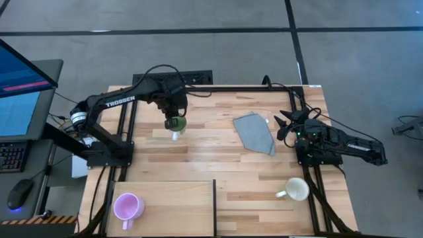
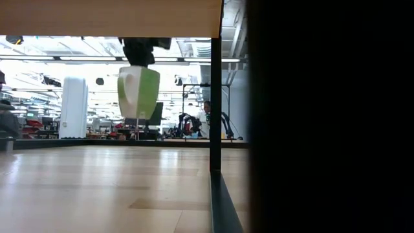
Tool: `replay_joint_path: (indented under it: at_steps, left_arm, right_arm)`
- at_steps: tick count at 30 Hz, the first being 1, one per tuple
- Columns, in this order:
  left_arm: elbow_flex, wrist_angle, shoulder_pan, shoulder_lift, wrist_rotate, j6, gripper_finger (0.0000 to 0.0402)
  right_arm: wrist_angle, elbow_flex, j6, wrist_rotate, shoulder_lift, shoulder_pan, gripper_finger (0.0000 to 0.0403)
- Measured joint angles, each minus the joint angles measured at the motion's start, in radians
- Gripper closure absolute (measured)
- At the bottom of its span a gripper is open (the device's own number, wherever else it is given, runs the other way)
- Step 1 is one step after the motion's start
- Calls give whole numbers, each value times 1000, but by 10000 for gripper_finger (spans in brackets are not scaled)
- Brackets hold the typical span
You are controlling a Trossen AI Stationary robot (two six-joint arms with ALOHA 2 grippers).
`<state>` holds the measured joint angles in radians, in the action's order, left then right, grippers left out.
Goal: Stack small to large cups/mugs on shelf
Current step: Put the green mug on the shelf
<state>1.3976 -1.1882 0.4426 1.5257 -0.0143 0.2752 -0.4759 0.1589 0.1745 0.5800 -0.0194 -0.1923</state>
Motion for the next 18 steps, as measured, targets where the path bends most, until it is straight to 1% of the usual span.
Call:
replay_joint_path:
  at_steps: [3,9,18]
  left_arm:
    - [43,-61,-60,0,12,-25,400]
    - [131,-204,-181,-1,78,-118,401]
    - [223,-330,-345,-6,96,-287,401]
  right_arm:
    - [0,0,0,0,0,0,187]
    - [0,0,0,0,0,0,187]
    - [-3,0,7,0,0,0,187]
